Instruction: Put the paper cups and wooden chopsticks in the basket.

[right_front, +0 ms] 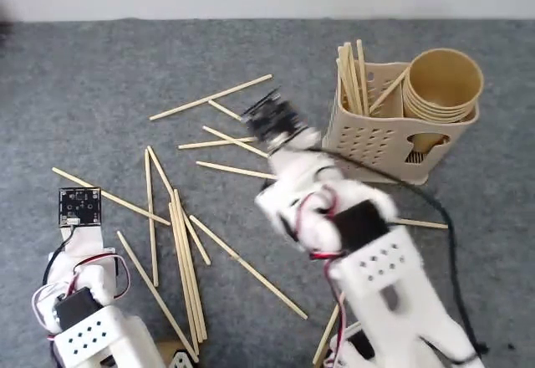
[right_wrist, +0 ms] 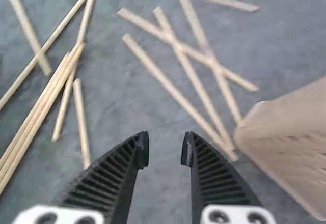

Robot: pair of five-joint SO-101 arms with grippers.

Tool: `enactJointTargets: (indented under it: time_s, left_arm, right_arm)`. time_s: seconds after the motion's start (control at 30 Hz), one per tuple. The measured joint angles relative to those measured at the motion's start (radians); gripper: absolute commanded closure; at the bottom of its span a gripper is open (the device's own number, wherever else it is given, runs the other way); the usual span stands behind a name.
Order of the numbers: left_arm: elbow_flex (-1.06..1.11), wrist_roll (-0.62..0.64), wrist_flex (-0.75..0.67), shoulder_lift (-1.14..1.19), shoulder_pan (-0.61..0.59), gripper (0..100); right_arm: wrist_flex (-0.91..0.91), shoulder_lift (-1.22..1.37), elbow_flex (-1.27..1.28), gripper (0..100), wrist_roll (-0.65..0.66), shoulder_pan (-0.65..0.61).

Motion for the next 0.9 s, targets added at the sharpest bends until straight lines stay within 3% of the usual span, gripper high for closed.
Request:
enactJointTargets:
  time_s: [0.13,0.3,0.8,0.9]
  left_arm:
    - [0.0,0.0,0.0,0.0,0.0,91]
    - [0.0,0.0,0.0,0.0,0.0,91]
    - [0.0,0.0,0.0,0.0,0.0,91]
    - [0.0,0.0,0.0,0.0,0.0,91]
  right_arm:
    - [0.0,0.117,0.032,86.1,-0.058,-0.11]
    - [-0.041,0.318,0.032,77.8,-0.114,-0.196]
    - [-0.265,0.686,0.032,78.4,-0.155,-0.275]
    - [-0.273,0.724,0.032,86.4,-0.155,-0.298]
